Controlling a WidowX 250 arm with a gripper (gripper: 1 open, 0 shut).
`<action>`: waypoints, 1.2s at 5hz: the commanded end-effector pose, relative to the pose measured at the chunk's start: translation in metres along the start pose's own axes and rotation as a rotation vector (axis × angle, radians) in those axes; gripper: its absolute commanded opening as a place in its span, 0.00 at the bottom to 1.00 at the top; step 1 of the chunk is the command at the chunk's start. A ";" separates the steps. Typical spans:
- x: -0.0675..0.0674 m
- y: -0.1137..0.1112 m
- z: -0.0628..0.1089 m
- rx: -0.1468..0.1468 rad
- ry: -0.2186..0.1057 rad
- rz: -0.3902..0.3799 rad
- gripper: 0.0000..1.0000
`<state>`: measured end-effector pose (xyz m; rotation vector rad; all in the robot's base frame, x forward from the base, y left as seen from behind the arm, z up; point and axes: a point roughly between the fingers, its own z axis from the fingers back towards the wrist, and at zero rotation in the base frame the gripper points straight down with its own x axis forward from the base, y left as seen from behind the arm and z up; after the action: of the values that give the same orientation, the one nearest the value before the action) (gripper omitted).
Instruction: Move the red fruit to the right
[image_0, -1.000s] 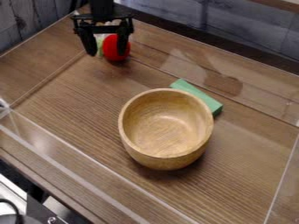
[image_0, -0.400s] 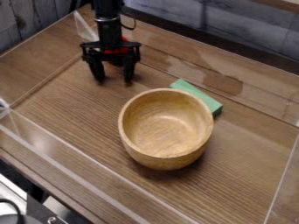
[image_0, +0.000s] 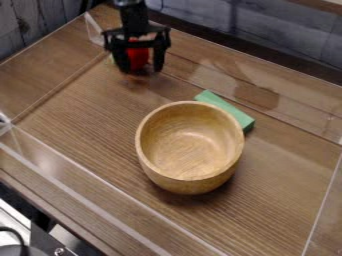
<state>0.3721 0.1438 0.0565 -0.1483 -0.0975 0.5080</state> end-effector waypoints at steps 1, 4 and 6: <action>0.008 -0.008 0.049 -0.011 -0.107 -0.042 1.00; 0.018 0.027 0.016 0.027 -0.105 -0.009 1.00; 0.018 0.031 0.017 0.048 -0.115 0.106 1.00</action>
<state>0.3676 0.1754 0.0452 -0.0936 -0.1284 0.6141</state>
